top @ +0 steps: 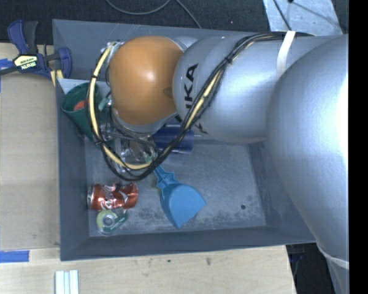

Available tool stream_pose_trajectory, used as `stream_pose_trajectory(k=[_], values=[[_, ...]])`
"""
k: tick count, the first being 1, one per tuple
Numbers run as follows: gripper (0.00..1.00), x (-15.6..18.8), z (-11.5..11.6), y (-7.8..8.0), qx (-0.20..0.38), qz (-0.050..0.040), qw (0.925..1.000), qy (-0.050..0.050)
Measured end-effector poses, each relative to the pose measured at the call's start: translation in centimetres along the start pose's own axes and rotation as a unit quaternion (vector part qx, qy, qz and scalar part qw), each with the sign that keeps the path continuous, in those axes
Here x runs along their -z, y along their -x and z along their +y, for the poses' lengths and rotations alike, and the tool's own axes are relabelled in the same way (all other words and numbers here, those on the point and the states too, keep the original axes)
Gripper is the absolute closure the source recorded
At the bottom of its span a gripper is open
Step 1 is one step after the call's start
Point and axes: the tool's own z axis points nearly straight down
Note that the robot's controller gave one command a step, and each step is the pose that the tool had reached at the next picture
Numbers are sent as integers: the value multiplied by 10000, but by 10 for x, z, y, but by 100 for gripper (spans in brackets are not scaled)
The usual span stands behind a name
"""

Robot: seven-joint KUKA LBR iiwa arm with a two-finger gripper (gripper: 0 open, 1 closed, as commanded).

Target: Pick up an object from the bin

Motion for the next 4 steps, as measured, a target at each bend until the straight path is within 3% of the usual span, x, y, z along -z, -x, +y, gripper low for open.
stream_pose_trajectory(k=[1,2,3,4], values=[[0,-40,-7,-13,626,-26,9980,-3],[0,-42,0,-20,1348,-6,9909,-3],[0,-80,1,-35,2301,-55,9732,-16],[100,-86,7,-45,2833,-47,9590,-39]])
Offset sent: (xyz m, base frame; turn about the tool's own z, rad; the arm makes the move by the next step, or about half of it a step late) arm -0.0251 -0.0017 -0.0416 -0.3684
